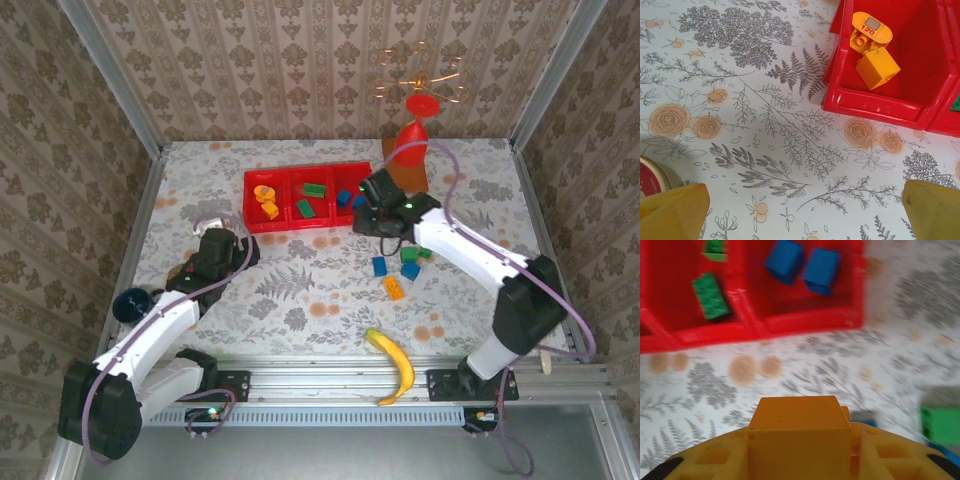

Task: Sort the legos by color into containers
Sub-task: Place the lego in the container.

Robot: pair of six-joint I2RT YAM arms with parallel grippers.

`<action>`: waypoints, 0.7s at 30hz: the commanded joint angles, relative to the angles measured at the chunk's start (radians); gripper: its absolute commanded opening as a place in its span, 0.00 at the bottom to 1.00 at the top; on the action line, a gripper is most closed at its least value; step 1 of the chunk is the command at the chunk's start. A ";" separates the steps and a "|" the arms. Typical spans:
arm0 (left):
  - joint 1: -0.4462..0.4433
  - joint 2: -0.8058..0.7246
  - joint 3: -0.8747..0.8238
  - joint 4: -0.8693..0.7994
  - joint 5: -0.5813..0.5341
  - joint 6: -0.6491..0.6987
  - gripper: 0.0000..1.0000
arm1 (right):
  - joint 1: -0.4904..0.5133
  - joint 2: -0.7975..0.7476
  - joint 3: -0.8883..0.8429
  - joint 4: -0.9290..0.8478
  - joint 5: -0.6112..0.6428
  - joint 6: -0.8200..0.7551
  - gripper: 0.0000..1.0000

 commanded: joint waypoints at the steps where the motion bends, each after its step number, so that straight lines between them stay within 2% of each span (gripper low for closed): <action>1: 0.008 -0.022 -0.013 -0.025 -0.007 -0.028 1.00 | 0.044 0.115 0.154 -0.035 -0.004 -0.063 0.27; 13: 0.010 -0.025 -0.032 -0.007 0.013 -0.035 1.00 | 0.137 0.543 0.760 -0.154 -0.055 -0.205 0.27; 21: 0.013 -0.024 -0.035 -0.002 0.030 -0.029 1.00 | 0.156 0.746 1.035 -0.165 -0.086 -0.250 0.28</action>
